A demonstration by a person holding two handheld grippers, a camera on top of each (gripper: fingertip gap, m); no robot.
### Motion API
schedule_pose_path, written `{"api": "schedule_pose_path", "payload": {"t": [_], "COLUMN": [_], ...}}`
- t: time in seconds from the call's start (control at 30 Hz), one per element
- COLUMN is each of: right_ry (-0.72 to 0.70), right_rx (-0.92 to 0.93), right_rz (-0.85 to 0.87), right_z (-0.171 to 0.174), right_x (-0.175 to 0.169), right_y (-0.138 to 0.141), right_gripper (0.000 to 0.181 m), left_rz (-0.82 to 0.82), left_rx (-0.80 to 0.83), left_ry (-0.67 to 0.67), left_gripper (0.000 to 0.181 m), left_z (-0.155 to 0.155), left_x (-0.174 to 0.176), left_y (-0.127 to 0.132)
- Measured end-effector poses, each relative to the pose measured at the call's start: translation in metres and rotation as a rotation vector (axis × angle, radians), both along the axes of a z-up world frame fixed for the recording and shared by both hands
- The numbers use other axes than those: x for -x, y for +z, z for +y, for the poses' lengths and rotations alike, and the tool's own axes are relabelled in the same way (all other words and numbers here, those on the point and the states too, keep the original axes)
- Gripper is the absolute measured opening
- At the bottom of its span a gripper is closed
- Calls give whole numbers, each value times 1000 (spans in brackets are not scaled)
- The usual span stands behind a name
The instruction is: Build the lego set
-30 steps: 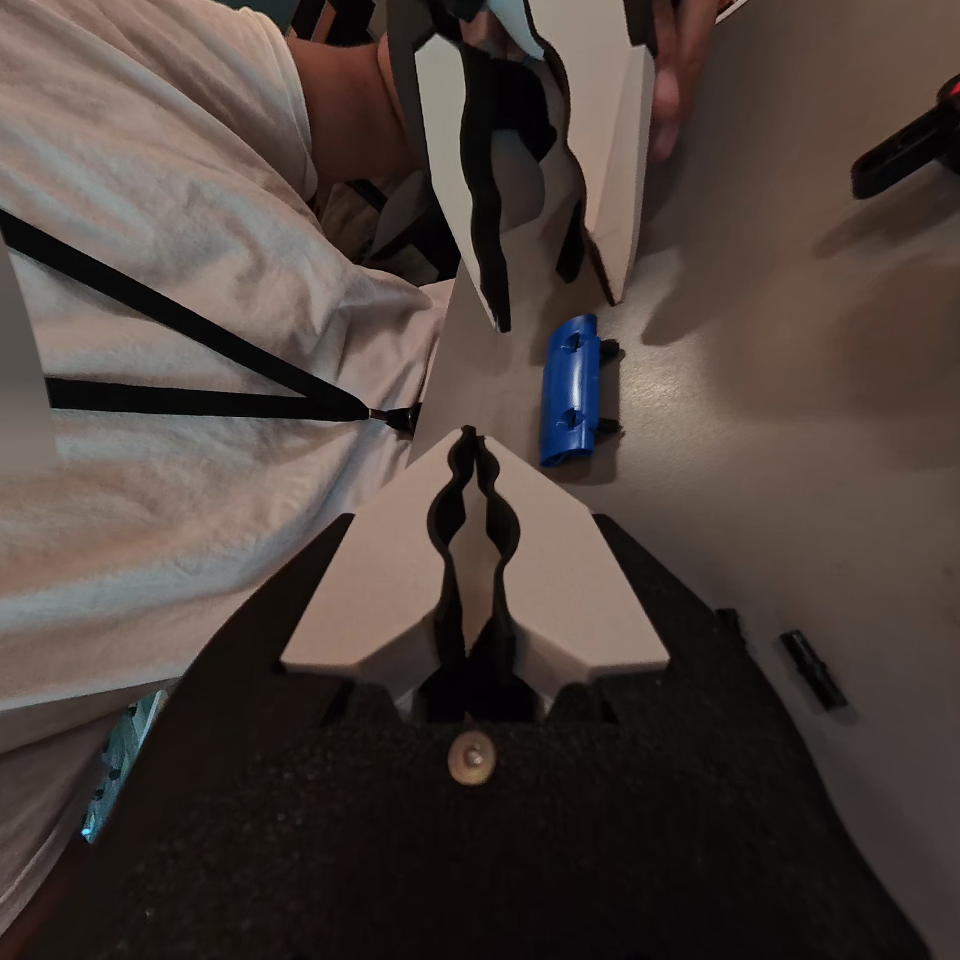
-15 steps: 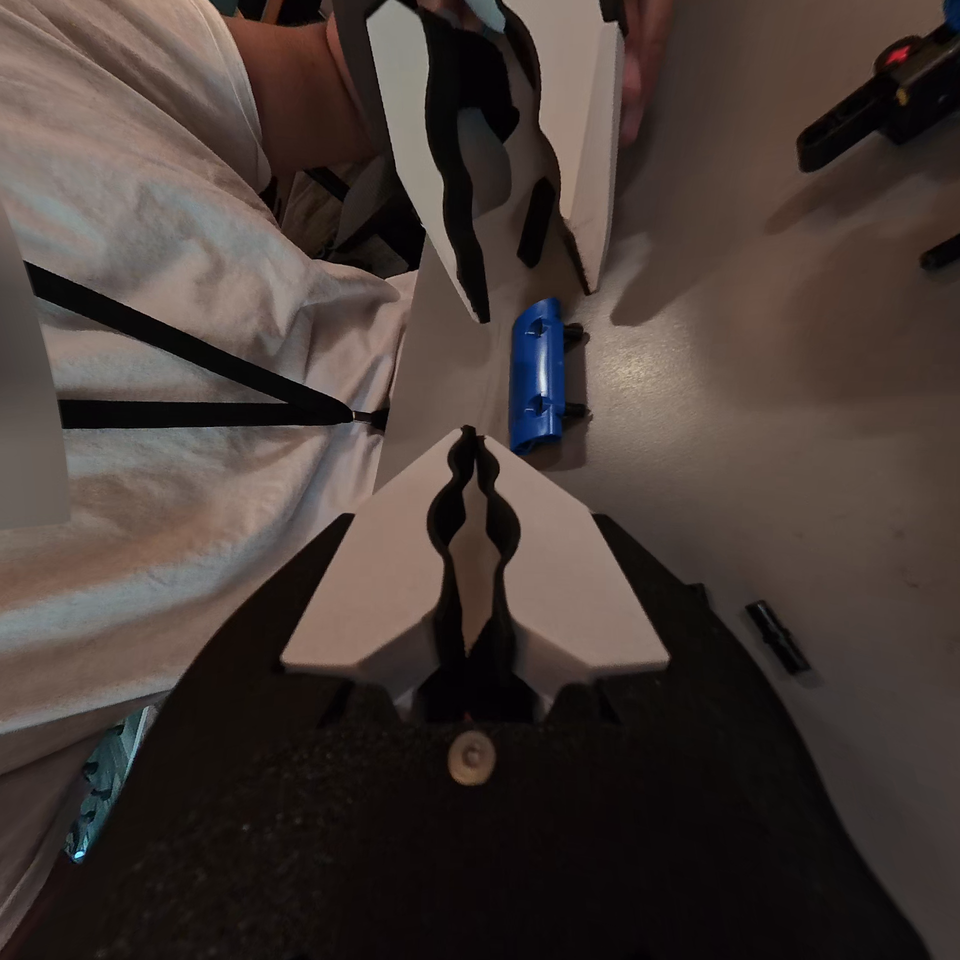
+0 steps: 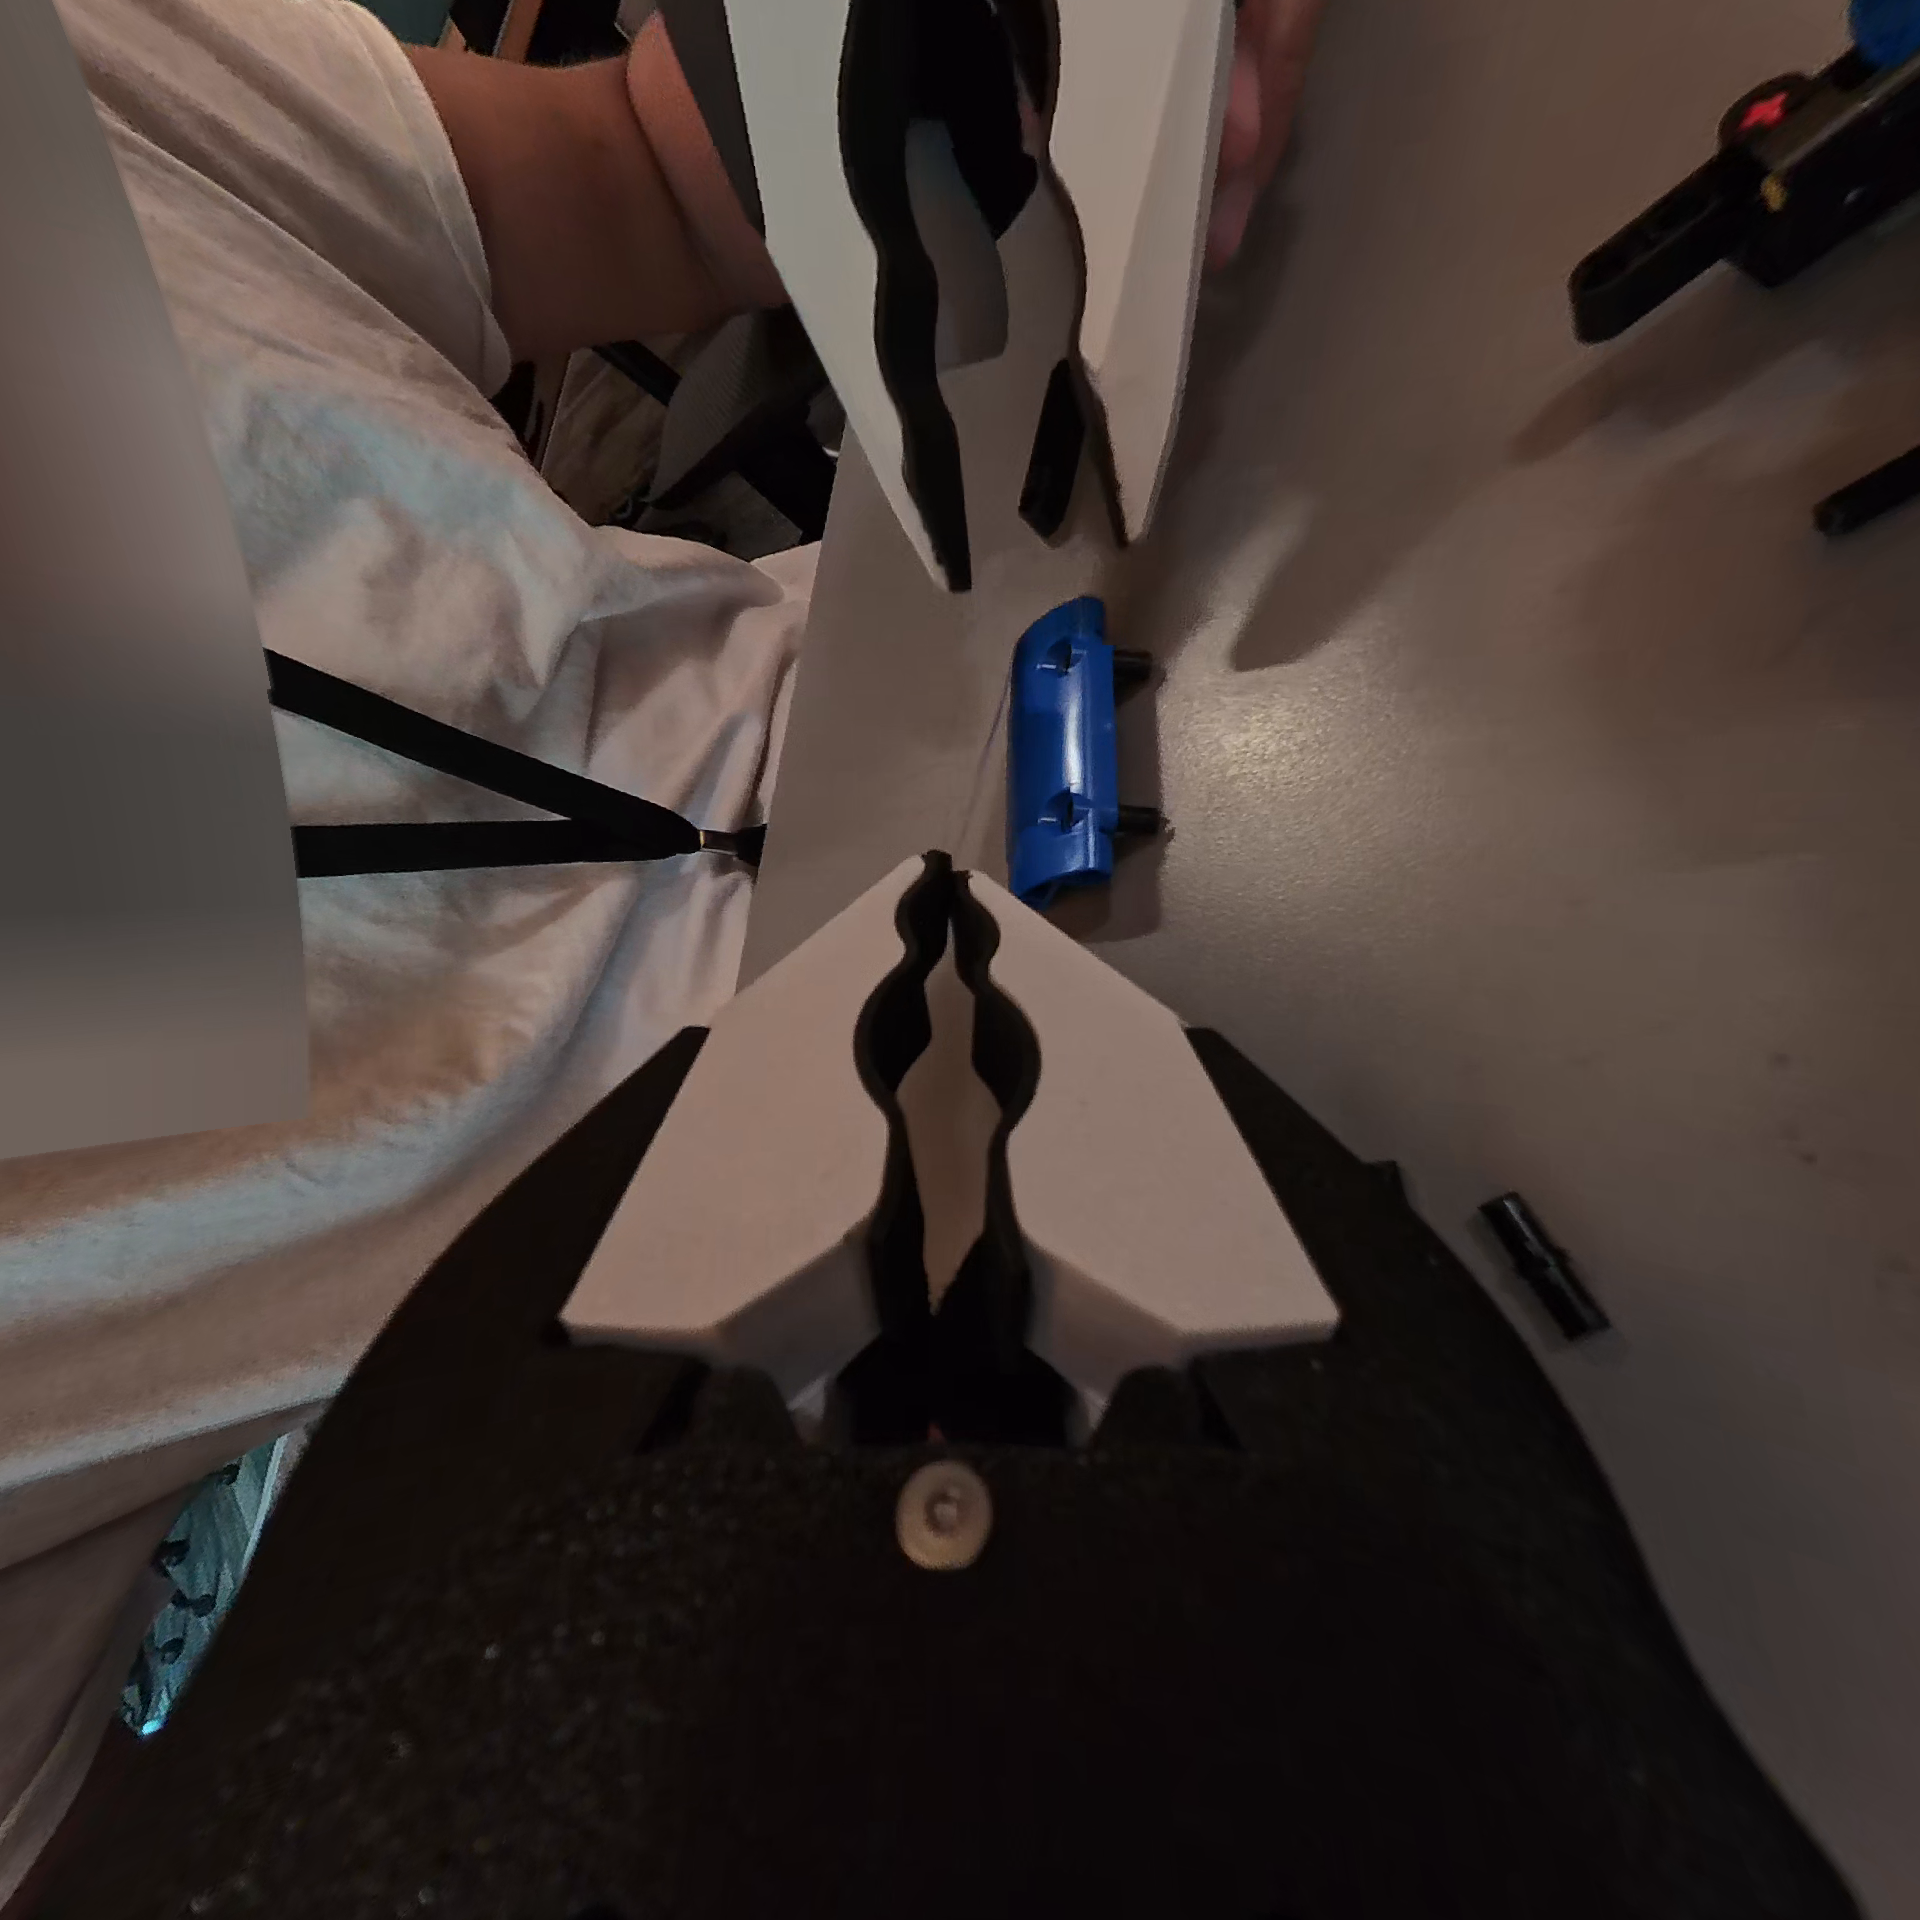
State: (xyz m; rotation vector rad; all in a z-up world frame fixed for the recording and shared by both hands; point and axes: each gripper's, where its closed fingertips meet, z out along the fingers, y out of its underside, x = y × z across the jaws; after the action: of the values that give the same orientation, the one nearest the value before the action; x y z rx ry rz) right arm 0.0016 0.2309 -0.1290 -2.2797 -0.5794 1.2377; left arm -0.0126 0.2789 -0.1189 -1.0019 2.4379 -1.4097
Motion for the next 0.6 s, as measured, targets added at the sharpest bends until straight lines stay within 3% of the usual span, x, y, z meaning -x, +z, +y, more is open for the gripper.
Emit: {"api": "schedule_pose_path", "payload": {"t": [0.6], "right_ry": [27], "right_rx": [-8], "right_rz": [4], "right_z": [-3], "right_x": [3], "right_y": [0], "right_gripper": [0], "left_rz": [-2], "left_rx": [-53], "left_ry": [44], "left_gripper": [30], "left_z": [3], "left_x": [-7], "left_y": [-7]}}
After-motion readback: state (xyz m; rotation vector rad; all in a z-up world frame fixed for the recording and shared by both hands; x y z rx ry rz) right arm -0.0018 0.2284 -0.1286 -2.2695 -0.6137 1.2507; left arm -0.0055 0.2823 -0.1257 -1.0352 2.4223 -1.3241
